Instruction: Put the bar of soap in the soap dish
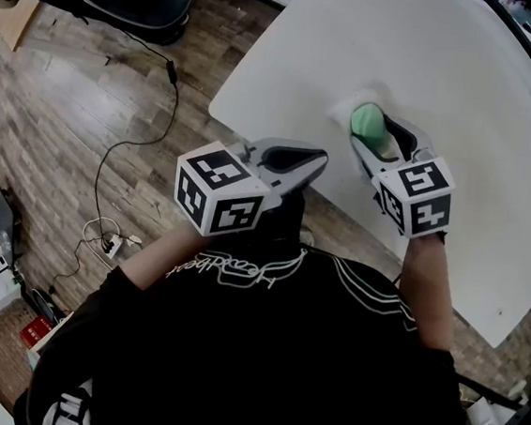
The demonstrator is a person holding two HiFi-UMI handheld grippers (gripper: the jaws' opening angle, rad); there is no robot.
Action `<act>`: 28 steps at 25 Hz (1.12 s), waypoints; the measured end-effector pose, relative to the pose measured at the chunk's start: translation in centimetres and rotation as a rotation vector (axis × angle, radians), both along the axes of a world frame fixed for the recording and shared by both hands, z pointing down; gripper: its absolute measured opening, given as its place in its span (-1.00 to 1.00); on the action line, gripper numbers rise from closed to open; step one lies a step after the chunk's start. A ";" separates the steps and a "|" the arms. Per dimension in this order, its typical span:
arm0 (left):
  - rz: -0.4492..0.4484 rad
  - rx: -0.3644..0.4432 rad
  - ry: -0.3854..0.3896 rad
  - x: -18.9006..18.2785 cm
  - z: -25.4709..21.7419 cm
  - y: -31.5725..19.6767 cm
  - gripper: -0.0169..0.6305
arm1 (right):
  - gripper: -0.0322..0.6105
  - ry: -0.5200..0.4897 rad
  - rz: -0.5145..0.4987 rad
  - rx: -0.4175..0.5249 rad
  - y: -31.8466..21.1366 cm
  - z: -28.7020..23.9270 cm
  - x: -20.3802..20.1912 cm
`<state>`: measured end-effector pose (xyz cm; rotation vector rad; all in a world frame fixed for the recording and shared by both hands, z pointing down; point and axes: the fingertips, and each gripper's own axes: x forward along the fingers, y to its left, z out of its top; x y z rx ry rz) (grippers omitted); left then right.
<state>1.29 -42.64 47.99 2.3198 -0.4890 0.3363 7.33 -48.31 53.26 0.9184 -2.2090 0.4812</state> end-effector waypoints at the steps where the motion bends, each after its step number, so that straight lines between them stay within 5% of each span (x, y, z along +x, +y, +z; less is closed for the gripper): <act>1: 0.000 0.001 0.001 0.0 0.0 0.0 -0.92 | -0.23 0.000 0.000 0.001 0.0 0.0 0.0; 28: -0.025 0.054 0.045 0.3 -3.1 0.4 -0.92 | -0.23 -0.023 0.032 0.110 1.6 -4.0 -0.3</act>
